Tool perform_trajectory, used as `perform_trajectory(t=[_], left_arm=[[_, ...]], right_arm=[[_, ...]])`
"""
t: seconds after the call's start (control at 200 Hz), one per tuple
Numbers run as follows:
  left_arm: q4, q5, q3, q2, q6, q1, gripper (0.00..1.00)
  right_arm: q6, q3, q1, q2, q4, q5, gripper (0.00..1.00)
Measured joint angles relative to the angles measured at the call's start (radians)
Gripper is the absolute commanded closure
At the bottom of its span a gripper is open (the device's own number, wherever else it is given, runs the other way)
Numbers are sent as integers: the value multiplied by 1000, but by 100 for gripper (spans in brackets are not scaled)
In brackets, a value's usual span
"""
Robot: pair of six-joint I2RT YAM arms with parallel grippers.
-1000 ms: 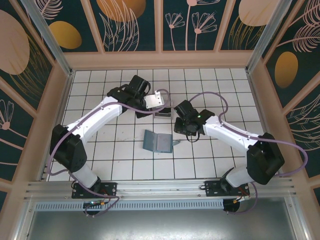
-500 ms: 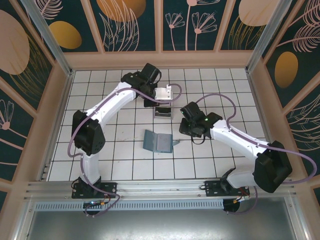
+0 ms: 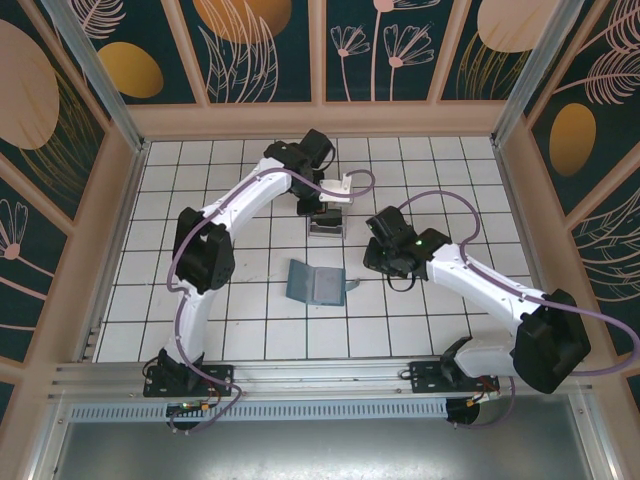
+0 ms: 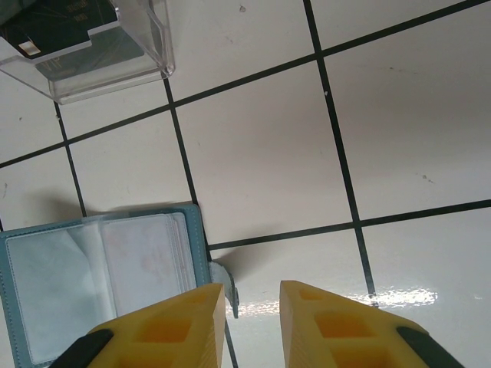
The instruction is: Take the credit cards out of the card holder
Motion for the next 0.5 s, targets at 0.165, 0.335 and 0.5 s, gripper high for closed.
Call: perform_trajectory(t=[0.165,0.335,0.5], left_arm=[[-2,-6,6,28,0,0,100],[-2,-16,24,48,0,0,100],[-2,-16,49,80,4,-3,100]], right_arm=[[0,0,-5,0,0,0,74],[0,0,-5,0,0,0,74],[0,-1,-6,0,0,0,74]])
